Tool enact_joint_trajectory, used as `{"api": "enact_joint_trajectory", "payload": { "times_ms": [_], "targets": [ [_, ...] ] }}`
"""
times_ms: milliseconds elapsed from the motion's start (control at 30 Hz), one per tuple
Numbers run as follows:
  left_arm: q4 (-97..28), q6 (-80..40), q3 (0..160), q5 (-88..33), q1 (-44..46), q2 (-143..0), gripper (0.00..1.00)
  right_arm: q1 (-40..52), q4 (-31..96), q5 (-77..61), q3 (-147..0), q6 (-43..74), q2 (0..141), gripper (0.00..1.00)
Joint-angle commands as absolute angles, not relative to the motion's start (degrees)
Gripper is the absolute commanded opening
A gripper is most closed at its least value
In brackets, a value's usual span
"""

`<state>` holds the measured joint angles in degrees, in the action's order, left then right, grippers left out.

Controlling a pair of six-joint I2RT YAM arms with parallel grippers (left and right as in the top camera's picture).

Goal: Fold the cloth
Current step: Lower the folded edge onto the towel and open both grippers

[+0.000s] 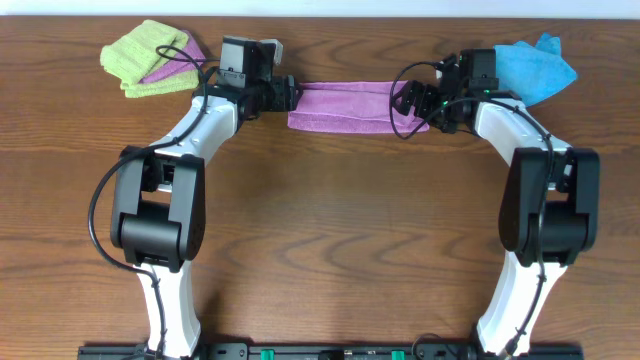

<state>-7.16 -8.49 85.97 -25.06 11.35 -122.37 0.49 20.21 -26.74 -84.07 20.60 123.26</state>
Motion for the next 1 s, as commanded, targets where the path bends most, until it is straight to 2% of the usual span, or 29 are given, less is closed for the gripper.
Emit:
{"api": "enact_joint_trajectory", "payload": {
  "times_ms": [0, 267, 367, 467, 500, 533, 567, 633, 700, 767, 800, 967],
  "targets": [
    [-7.8, -7.7, 87.2, -25.1, 11.2, -123.2, 0.70, -0.4, 21.8, -27.2, -87.0, 20.5, 123.7, 0.99],
    [-14.7, -7.1, 89.9, -25.1, 11.2, -121.8, 0.70, -1.5, 35.3, -27.2, -97.4, 14.5, 123.6, 0.99],
    [-17.0, -4.8, 91.7, -25.1, 11.3, -120.2, 0.69, -1.4, 42.2, -24.9, -102.6, 11.8, 123.6, 0.95],
    [-17.6, -3.8, 92.4, -25.1, 11.3, -117.8, 0.69, -1.4, 47.0, -24.4, -105.8, 10.1, 123.6, 0.85],
    [-17.7, -3.8, 92.4, -25.1, 11.3, -117.1, 0.69, -1.4, 48.4, -24.4, -106.5, 9.9, 123.6, 0.71],
    [-17.8, -3.8, 92.4, -25.1, 11.4, -116.1, 0.69, -1.2, 49.9, -24.4, -107.0, 9.1, 123.6, 0.22],
    [-17.9, -3.8, 92.4, -25.1, 11.5, -115.5, 0.67, -1.0, 50.7, -24.3, -107.0, 8.4, 123.6, 0.02],
    [-17.8, -3.8, 92.4, -25.6, 12.2, -115.2, 0.46, -0.4, 51.7, -23.8, -106.6, 8.0, 123.7, 0.02],
    [-17.9, -3.8, 92.4, -25.5, 13.3, -115.6, 0.38, 0.5, 51.5, -22.5, -106.2, 6.7, 123.7, 0.02],
    [-17.5, -3.8, 92.4, -25.2, 14.5, -116.1, 0.14, 1.5, 50.9, -20.3, -106.2, 6.7, 123.8, 0.02],
    [-17.3, -3.7, 92.4, -24.3, 15.3, -116.3, 0.08, 2.3, 50.5, -19.1, -106.2, 6.5, 123.8, 0.02],
    [-16.3, 1.0, 92.4, -15.3, 18.7, -116.5, 0.06, 5.4, 48.8, -13.2, -106.2, 3.5, 123.9, 0.01]
  ]
}}
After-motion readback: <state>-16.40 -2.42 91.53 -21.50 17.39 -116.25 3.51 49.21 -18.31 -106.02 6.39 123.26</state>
